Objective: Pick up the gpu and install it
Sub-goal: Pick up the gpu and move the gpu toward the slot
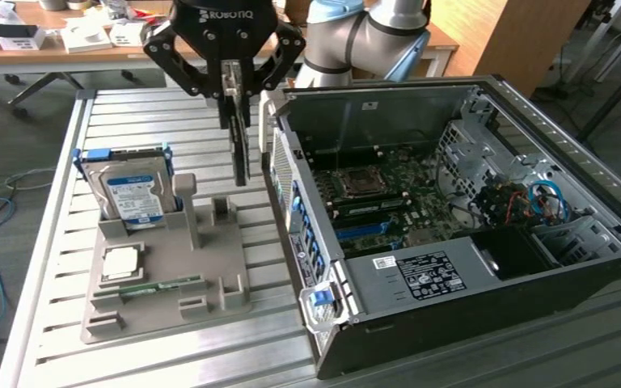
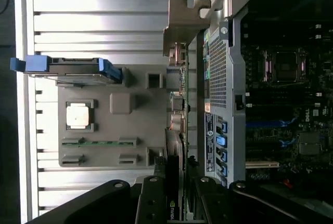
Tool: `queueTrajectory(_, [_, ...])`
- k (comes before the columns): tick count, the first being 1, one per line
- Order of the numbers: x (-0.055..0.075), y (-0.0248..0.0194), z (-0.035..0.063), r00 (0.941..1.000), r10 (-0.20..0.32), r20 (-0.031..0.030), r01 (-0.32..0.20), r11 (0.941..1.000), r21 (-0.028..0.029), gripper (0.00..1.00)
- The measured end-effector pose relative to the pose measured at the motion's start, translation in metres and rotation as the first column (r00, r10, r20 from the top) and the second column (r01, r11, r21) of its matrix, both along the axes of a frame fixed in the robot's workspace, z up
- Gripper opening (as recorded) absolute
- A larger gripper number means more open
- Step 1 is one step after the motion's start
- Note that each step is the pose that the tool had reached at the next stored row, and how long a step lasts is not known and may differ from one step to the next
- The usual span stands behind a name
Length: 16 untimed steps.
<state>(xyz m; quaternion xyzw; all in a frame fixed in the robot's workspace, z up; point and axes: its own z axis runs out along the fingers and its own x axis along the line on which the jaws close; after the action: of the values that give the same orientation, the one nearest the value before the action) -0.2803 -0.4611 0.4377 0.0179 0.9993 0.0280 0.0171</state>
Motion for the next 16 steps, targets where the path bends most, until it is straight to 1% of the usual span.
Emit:
queueTrajectory(1, [0.017, 0.0000, 0.0000, 1.0000, 0.000, -0.0001, 0.000, 1.0000, 0.0002, 0.26])
queueTrajectory(2, [0.029, 0.0000, 0.0000, 1.0000, 0.000, 0.0000, 0.000, 1.0000, 0.0003, 0.26])
queueTrajectory(12, [0.063, -0.0001, -0.0001, 1.0000, 0.000, 0.0001, 0.000, 1.0000, 0.0005, 0.26])
queueTrajectory(16, [0.078, 0.0000, -0.0001, 1.0000, 0.000, 0.0000, 0.000, 1.0000, 0.0007, 0.26])
